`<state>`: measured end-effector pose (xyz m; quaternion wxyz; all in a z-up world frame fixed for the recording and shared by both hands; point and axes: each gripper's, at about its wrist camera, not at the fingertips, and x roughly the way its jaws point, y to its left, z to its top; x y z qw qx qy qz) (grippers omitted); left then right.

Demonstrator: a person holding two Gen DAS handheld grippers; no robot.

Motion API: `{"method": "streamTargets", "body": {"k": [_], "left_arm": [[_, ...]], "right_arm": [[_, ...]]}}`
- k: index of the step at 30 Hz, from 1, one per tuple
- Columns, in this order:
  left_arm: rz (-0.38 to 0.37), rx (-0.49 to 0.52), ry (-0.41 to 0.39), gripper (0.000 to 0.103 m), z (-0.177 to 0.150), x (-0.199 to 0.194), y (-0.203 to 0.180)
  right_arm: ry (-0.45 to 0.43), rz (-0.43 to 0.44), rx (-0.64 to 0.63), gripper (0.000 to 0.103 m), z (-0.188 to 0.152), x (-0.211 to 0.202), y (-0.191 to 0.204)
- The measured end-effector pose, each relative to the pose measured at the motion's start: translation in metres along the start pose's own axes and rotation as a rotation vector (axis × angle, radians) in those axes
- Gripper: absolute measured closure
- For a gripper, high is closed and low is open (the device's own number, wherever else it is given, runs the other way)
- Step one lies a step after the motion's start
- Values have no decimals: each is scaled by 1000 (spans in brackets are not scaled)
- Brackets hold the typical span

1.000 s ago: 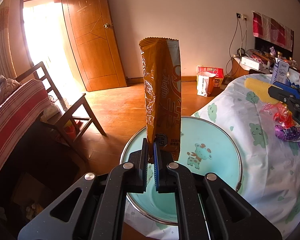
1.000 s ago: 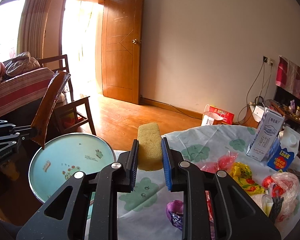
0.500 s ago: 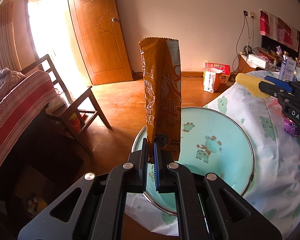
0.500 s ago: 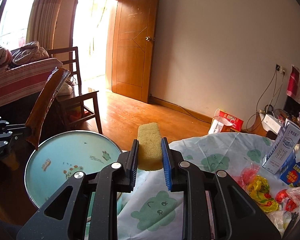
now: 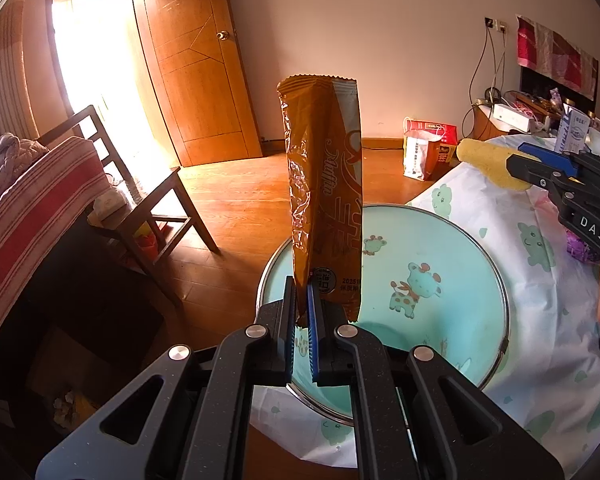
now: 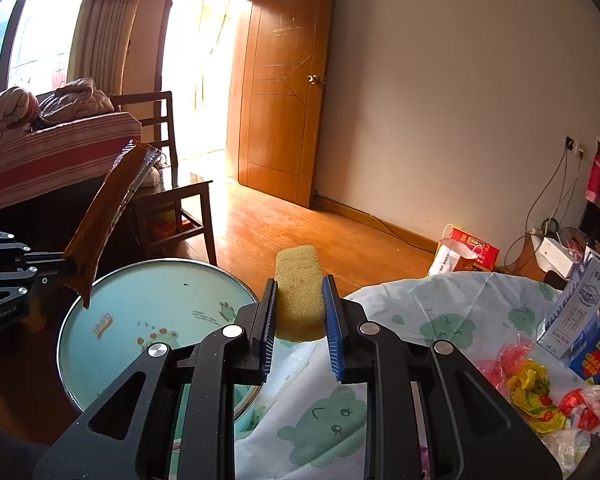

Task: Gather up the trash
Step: 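Carry the orange wrapper and yellow sponge over the light-blue bin with both tools, then open both tools to drop the wrapper and sponge into the bin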

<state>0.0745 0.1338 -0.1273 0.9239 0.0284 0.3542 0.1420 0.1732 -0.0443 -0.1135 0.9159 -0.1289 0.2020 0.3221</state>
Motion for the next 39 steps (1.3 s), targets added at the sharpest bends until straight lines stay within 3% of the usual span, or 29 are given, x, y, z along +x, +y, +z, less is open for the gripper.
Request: {"method": "streamTargets", "body": {"k": [24,39], "left_arm": [[-4,5,15,98,-1,3,-2],[0,6,21,98,-1,4,-1]], "right_arm": [[-4,104,-84,80,-2,-1,12],[0,111,-94,80,-2,-2,14]]}}
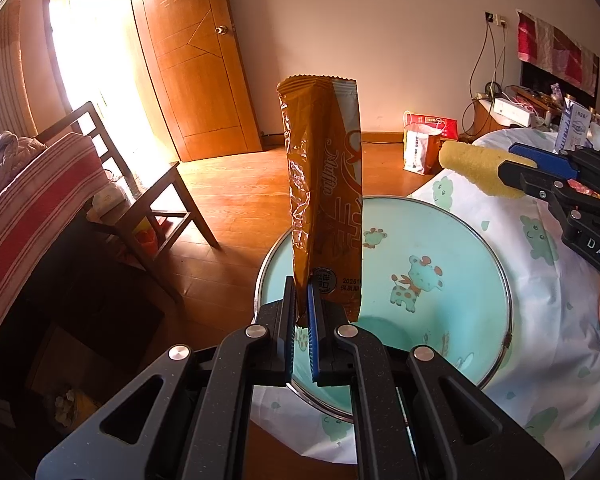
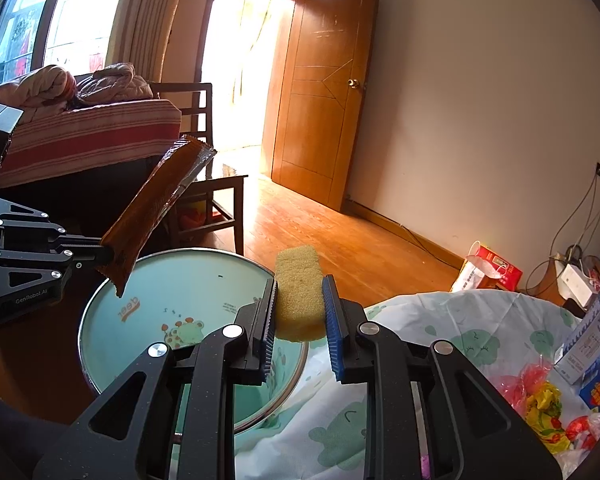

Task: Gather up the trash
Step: 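Open both tools to drop the wrapper and sponge into the bin, then move both tools back over the table toward the remaining trash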

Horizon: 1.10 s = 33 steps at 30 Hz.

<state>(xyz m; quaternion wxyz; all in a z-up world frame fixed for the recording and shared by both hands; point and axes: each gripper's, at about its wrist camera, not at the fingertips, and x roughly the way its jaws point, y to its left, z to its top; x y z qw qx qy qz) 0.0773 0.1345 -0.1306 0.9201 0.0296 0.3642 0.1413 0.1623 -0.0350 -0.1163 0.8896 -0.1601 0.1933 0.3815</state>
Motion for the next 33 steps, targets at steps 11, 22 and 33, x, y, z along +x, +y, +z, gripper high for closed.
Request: {"method": "streamTargets", "body": {"k": [11,22,33], "left_arm": [[-4,4,10,95,1,2,0],[-20,22,13,52,-1,4,-7],[-92,65,-3,33,0,-4,-33]], "right_arm": [[10,29,-35,79,1,2,7],[5,13,-60,54,0,0,13],[4,-287,45,32,-11,-63,-14]]}}
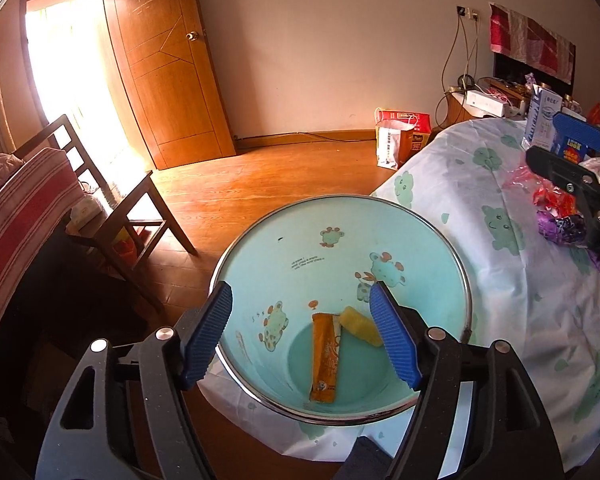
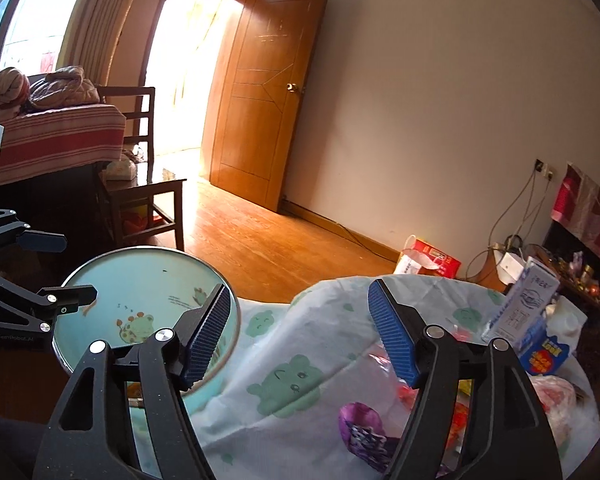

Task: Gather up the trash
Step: 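Move both tools back over the table toward the remaining trash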

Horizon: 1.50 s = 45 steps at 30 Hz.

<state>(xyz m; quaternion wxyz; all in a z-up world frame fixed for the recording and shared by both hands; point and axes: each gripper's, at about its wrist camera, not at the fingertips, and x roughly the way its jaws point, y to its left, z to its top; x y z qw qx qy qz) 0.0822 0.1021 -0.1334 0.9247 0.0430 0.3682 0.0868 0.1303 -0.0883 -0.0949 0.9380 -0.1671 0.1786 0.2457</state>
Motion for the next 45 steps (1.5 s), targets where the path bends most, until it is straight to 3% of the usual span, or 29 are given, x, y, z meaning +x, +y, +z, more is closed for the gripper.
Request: {"method": "streamTargets", "body": {"k": [5,10,14,19,25,28,30,32,33,38,45], "left_arm": [[-75,52,0,32,2,2,-37],[-156,104,-13,32,7,-1,-84],[-216,138,-14,32,15,0,-121],[-249,180,-19,32,22,2,-159],[-204,166,-15,32,29,12,-162],[-190,149,-13,32,30,14,-148],[-183,140,-11,32,30,15,-138],[-185,136,-7,32,29,16,-131],[-187,136,-6,32,28,15,-129],[-222,153,-9,32,28,11,-133],[-274,225,-27,32,36,7,-172]], "right_arm": [[68,-183,88,28,-29,-56,-51],[162,-366,234,28,-82,-110,-104],[231,-464,331,28,-122,-130,-134],[237,-473,429,28,-145,-139,-154],[146,-377,461,28,-118,-133,-148],[145,-312,438,29,-108,-115,-136],[177,-266,424,44,-105,-101,-128],[226,-194,409,85,-106,-88,-122],[232,-168,406,98,-106,-86,-118],[152,-162,413,100,-95,-106,-113],[60,-291,439,100,-94,-155,-137]]}}
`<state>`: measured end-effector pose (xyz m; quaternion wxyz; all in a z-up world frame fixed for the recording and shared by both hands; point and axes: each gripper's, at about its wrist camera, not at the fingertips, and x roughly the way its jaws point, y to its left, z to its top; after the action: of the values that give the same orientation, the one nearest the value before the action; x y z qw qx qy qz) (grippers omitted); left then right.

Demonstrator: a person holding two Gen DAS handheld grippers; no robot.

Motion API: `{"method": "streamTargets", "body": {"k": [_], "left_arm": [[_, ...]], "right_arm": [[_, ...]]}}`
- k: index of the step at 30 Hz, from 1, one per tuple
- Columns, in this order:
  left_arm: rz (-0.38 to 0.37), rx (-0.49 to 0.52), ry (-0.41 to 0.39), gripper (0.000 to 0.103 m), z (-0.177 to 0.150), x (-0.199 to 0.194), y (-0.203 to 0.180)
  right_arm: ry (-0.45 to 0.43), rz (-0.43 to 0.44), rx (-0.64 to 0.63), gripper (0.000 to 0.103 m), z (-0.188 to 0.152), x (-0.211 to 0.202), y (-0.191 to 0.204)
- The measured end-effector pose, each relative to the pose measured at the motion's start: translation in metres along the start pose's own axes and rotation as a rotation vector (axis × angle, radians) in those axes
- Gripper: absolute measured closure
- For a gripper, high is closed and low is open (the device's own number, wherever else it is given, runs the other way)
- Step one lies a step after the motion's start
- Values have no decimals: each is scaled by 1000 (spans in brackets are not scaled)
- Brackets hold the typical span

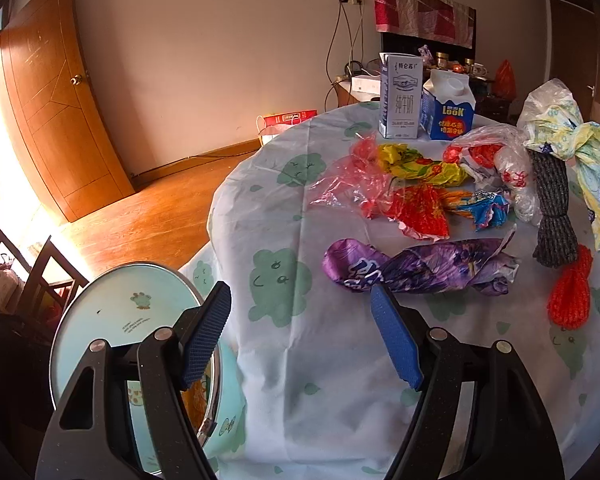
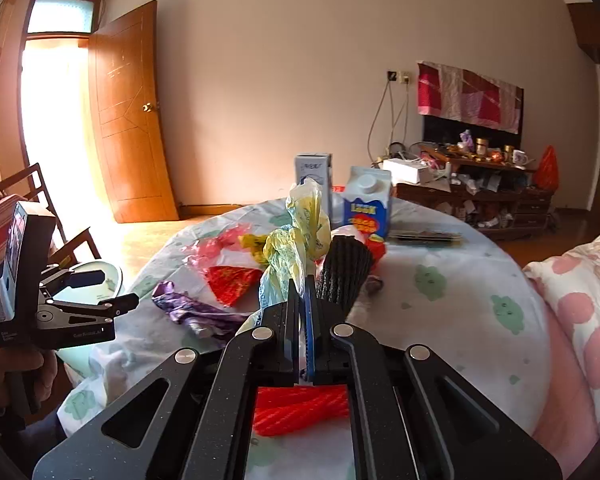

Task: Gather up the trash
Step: 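Move both tools back over the table toward the remaining trash, then grasp the purple wrapper with the left tool while the right tool grasps a plastic bag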

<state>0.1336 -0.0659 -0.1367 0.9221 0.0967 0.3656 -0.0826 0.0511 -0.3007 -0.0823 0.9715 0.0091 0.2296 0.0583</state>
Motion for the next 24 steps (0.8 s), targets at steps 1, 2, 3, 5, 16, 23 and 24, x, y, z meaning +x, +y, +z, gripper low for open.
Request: {"method": "streamTargets", "body": {"k": [1,2,3,5,16,23,24], "left_arm": [[-4,7,3,32,3,2,-4],[-11,12,4,32,5,4,-9],[-20,18,4,32,8,6,-13],[-25,15,8,32,12,11,-17],[-115,70,115,63,7,44,-43],[-99,28,71,62,8,17,-31],[-85,10,58,49,9,11,-28]], "right_arm": [[-6,-25,0,100,-2,-4,-6],[-9,-48,1,100,-4,-7,-12],[-10,-68,9,100,-7,-11,-20],[-3,-92,21,100,-12,-13,-31],[35,-90,4,100,-34,-6,-37],[3,-123,0,100,-30,-16,-43],[0,-139,-5,100,-30,-18,-44]]}}
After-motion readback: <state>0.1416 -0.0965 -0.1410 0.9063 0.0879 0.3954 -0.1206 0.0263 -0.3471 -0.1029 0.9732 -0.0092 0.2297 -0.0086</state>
